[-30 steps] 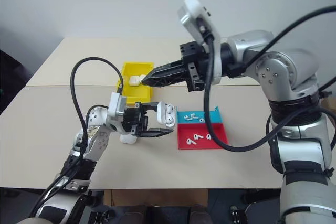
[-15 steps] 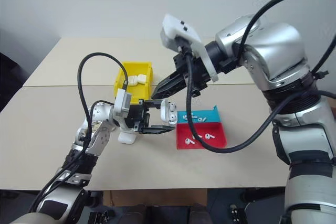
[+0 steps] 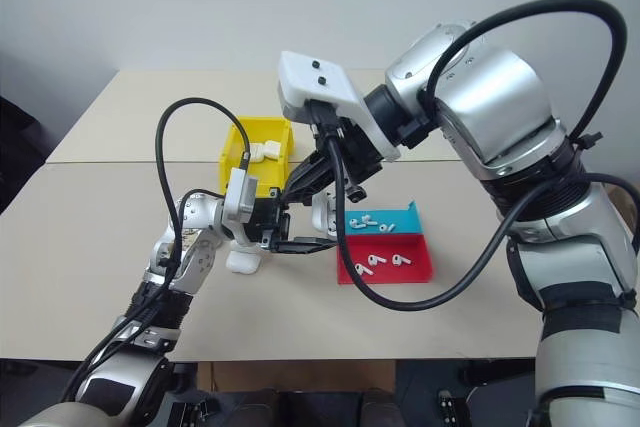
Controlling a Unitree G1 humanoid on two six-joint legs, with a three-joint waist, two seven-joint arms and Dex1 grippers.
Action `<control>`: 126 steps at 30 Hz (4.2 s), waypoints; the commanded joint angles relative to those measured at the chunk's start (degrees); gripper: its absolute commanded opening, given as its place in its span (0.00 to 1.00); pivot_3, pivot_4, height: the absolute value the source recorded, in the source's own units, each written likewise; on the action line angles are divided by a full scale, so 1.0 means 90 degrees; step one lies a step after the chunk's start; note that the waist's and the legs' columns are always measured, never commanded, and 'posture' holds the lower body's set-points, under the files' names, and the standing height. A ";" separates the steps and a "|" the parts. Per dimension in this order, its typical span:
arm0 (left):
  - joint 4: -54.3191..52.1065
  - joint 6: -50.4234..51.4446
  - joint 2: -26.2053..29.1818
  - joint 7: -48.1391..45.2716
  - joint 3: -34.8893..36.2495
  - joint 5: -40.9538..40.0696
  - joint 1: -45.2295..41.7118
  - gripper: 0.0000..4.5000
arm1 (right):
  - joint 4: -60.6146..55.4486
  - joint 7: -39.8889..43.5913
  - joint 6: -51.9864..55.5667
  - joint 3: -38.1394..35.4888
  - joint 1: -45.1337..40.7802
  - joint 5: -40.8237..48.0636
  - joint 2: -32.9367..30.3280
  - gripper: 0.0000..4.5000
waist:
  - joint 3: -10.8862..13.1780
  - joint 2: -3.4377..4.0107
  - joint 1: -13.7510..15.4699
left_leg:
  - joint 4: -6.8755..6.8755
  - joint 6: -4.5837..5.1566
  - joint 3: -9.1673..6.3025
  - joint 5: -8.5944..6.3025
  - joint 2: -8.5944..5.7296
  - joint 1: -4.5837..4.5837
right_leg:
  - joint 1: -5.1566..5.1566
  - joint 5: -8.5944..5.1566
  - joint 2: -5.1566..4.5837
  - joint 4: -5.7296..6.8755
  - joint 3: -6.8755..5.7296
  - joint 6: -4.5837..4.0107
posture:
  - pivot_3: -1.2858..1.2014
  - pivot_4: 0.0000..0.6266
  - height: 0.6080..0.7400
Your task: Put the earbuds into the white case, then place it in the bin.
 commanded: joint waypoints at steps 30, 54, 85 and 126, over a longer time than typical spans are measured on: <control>-0.0199 -0.0198 -0.0101 0.0000 0.0340 -0.0378 0.0212 0.61 | 0.0357 -0.0022 -0.0109 -0.1196 0.0084 0.0035 -0.0464 0.00 | -0.0001 0.0001 -0.0001 | 0.0015 0.0001 0.0000 0.0001 0.0000 0.0002 | 0.0000 0.0000 -0.0001 0.0030 0.0002 0.0000 | 0.52 0.24 1.00; -0.1558 0.2964 0.0753 0.4645 0.0903 0.0974 -0.0269 0.61 | -0.2828 -0.5429 0.2962 -0.6014 0.4985 0.2227 0.0726 0.00 | -0.0001 -0.0011 0.0037 | 0.0037 0.0028 -0.0007 0.0026 -0.0012 0.0021 | 0.0013 0.0009 -0.0005 0.0078 0.0008 -0.0005 | 0.52 0.24 1.00; 0.1282 0.2333 -0.0455 0.6688 0.1322 0.1725 -0.1654 0.99 | -0.3396 -0.6318 0.2490 -0.5935 0.6178 0.2692 0.0223 0.00 | 0.0000 -0.0016 0.0012 | 0.0028 0.0031 -0.0008 0.0032 -0.0023 -0.0009 | 0.0000 0.0013 -0.0015 0.0048 0.0002 0.0000 | 0.52 0.24 1.00; -0.4242 0.3869 0.3151 0.2345 0.2587 -0.1609 0.3884 0.99 | -0.2408 -0.2231 -0.3436 -0.6626 0.9793 0.0221 -0.1473 0.00 | 0.0006 -0.0030 0.0015 | -0.0012 0.0020 0.0009 0.0035 -0.0001 0.0097 | 0.0109 0.0017 -0.0007 -0.0017 0.0005 -0.0005 | 0.52 0.24 1.00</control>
